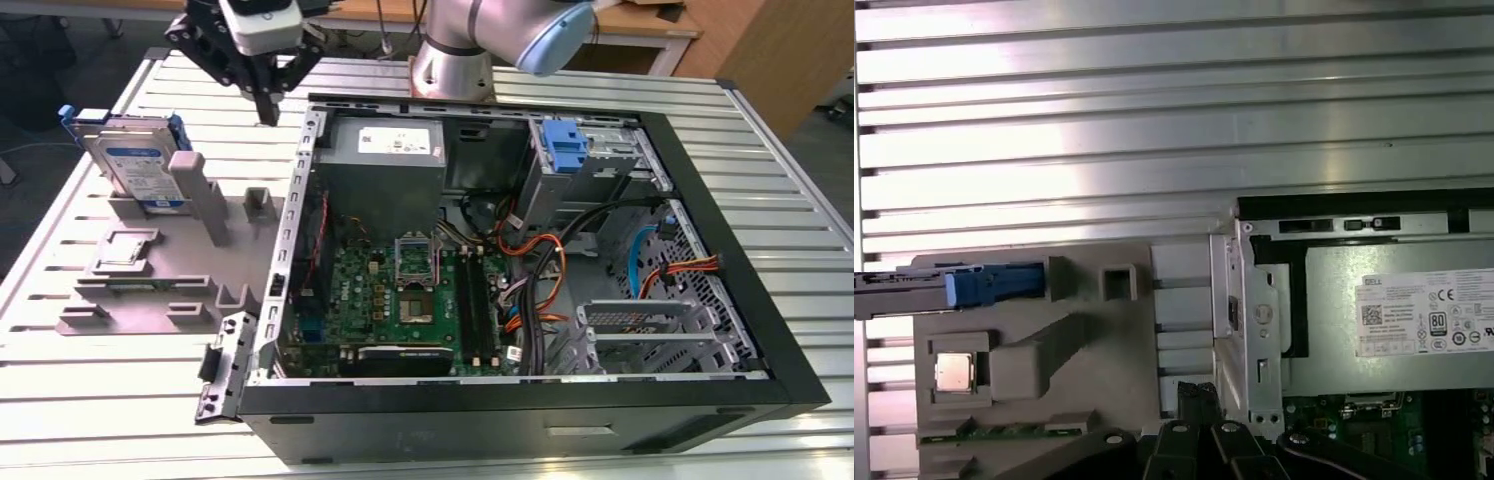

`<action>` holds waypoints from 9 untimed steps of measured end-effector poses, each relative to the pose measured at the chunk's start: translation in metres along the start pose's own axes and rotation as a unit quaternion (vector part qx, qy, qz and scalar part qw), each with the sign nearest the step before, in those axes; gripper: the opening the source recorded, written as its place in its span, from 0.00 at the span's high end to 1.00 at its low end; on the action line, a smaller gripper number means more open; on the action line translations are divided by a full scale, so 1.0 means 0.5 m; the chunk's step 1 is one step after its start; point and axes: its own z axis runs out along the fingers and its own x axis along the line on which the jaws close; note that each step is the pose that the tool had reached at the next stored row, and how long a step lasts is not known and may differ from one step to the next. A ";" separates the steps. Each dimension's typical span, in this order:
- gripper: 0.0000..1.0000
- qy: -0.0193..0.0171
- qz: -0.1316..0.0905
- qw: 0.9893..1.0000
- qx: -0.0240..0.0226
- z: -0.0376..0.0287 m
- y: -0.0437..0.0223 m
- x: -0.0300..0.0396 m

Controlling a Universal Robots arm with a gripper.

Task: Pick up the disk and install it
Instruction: 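Reach for the disk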

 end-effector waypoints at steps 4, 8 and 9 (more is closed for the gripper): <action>0.90 0.000 0.000 1.000 0.000 0.005 0.008 0.056; 0.90 0.000 0.000 1.000 0.000 0.010 0.011 0.092; 0.90 0.000 0.000 1.000 0.000 0.012 0.012 0.101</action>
